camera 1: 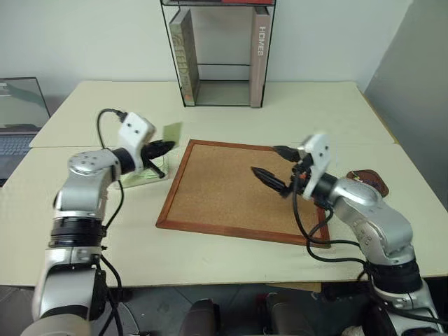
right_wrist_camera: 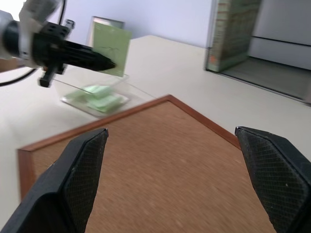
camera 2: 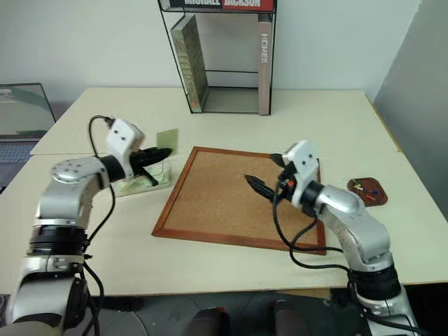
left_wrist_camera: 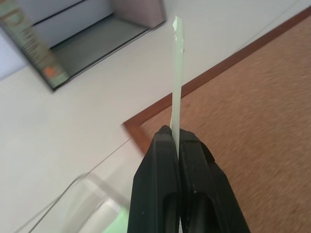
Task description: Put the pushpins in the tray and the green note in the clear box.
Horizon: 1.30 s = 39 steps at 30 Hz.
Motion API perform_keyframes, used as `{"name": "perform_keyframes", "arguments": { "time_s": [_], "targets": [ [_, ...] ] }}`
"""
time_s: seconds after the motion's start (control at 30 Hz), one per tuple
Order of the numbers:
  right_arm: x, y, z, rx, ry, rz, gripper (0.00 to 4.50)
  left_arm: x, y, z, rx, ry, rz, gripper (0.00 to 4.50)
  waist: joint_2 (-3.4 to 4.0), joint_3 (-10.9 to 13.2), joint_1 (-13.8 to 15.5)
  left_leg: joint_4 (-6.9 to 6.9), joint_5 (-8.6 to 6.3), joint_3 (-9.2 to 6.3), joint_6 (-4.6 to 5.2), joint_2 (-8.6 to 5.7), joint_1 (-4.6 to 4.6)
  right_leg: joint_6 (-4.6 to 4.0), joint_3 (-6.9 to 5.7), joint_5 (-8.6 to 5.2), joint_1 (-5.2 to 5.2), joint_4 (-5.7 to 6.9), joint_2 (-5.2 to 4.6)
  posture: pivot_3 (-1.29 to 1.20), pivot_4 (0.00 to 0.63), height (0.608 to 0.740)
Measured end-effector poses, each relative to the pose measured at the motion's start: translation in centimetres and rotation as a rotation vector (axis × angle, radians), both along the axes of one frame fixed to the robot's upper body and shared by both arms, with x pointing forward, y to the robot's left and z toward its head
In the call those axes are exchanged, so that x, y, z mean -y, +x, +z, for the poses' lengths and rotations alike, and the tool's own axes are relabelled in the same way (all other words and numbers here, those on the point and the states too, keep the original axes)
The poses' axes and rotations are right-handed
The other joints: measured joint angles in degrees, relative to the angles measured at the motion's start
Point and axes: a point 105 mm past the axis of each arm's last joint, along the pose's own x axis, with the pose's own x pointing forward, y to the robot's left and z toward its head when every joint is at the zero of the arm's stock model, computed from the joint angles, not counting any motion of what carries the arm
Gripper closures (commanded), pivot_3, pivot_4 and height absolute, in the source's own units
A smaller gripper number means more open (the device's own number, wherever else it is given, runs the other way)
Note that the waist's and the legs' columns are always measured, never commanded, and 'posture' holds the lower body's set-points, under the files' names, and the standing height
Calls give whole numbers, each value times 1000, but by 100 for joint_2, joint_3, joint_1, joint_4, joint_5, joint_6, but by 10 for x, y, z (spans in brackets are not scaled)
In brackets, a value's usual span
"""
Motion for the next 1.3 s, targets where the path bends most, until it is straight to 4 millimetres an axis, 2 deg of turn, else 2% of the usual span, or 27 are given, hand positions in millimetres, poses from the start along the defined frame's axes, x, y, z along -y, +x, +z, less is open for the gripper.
{"name": "perform_keyframes", "arguments": {
  "time_s": [0.13, 0.27, 0.33, 0.37, 0.43, 0.47, 0.6, 0.67, 0.8, 1.07, 1.17, 1.3],
  "targets": [
    [-31, 3, 8, -27, 11, 62, 49, -20, 9, -6, -46, -23, 83, 4500, -7, 3, 46, 26, -1, -2, 0, -7, -13, -6, -5, 4, -2, 8, -10, 0, 150, 740],
    [-36, 7, 2, -56, -2, 53, 49, -31, 12, -15, -80, -27, 124, 4500, -16, 6, 61, 28, -2, 5, 2, -19, -18, -18, -2, 12, -4, 6, -29, 0, 150, 740],
    [-37, 9, 0, -65, -2, 46, 0, -40, 12, -17, -95, -28, 164, 4101, -30, 14, 55, 28, -2, 3, 2, -16, -28, -19, -3, 12, -17, 11, -28, 0, 150, 740],
    [-36, 9, -1, -67, -3, 43, 0, -41, 12, -19, -102, -29, 168, 4098, -30, 14, 48, 28, -2, 3, 2, -16, -37, -19, -4, 12, -25, 14, -27, 0, 150, 740],
    [-37, 10, -1, -66, -4, 40, 0, -44, 10, -20, -114, -25, 166, 3811, -32, 13, 36, 29, -1, 0, 1, -13, -62, -21, -6, 13, -49, 19, -27, 0, 150, 740],
    [-36, 10, -1, -66, -5, 38, 0, -44, 10, -20, -117, -24, 168, 3468, -32, 13, 34, 31, -1, 1, 1, -14, -71, -21, -5, 13, -58, 21, -27, 0, 150, 740],
    [-35, 11, -3, -65, -11, 18, 0, -47, 9, -19, -118, -18, 182, 2768, -32, 13, 25, 35, -1, 1, 1, -14, -94, -23, -5, 15, -77, 21, -28, 0, 150, 740],
    [-34, 12, -4, -68, -11, 15, 0, -48, 9, -16, -120, -15, 183, 2338, -32, 13, 23, 35, -1, 1, 1, -14, -94, -23, -6, 15, -77, 21, -28, 0, 150, 740],
    [-35, 11, -4, -69, -8, 14, 0, -49, 7, -12, -116, -7, 177, 1773, -32, 13, 4, 35, -1, 0, 1, -14, -94, -23, -7, 15, -77, 21, -28, 0, 150, 740],
    [-36, 11, -3, -70, -2, 17, 0, -43, 1, -8, -128, -9, 142, 177, -32, 13, -34, 35, -1, 1, 1, -13, -94, -23, -5, 15, -77, 21, -28, 0, 150, 740],
    [-36, 11, -3, -71, -2, 16, 0, -46, -2, -9, -138, -7, 154, 52, -32, 13, -39, 35, -1, 0, 1, -12, -93, -23, -6, 15, -78, 22, -27, 0, 150, 740],
    [-36, 11, -3, -71, -1, 17, 0, -52, -3, 3, -94, 20, 180, 52, -32, 13, -37, 35, -1, 0, 1, -12, -93, -23, -6, 15, -78, 22, -27, 0, 150, 740]
  ]
}}
